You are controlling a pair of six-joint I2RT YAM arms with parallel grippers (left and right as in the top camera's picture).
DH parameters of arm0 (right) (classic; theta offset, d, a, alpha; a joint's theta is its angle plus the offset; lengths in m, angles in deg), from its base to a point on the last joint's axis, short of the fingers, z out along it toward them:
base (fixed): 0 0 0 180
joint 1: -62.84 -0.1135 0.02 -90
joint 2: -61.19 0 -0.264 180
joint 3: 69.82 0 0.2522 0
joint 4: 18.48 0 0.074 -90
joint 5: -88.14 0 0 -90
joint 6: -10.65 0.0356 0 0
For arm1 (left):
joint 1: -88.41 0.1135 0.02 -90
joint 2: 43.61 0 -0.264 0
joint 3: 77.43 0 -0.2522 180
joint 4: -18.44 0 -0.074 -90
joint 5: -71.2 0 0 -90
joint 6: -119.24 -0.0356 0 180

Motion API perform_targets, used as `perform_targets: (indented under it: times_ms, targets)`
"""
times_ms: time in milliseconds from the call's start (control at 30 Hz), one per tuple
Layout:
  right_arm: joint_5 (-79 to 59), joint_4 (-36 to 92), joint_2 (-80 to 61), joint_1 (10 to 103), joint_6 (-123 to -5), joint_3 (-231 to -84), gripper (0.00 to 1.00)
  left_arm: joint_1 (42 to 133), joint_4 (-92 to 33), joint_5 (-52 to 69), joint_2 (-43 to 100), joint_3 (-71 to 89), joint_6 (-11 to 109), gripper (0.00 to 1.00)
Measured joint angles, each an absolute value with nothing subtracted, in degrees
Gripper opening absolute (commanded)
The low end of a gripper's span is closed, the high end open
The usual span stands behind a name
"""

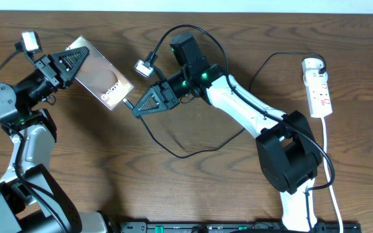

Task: Plug charger to phone and switch on socket

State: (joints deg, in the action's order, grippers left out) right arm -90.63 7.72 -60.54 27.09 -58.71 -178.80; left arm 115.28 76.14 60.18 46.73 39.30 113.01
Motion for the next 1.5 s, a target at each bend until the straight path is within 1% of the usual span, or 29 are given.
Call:
perform_targets:
  times_ms: [300,1000,1500]
  targets:
    - [-90.67,3.16,-60.54,27.09,-55.38,-178.76,0.01,114.84,78.66,58.98,46.73,39.30,113.01,0.07]
    - [-90.67,2.00,-60.54,29.32,-53.83,-178.76,0.01,114.21,78.66,59.40,46.73,39.30,112.99,0.07]
    - [-90.67,2.02,-60.54,29.28,-53.66,-178.76,0.01,113.09,78.72,58.46,46.73,39.30,113.01,0.07]
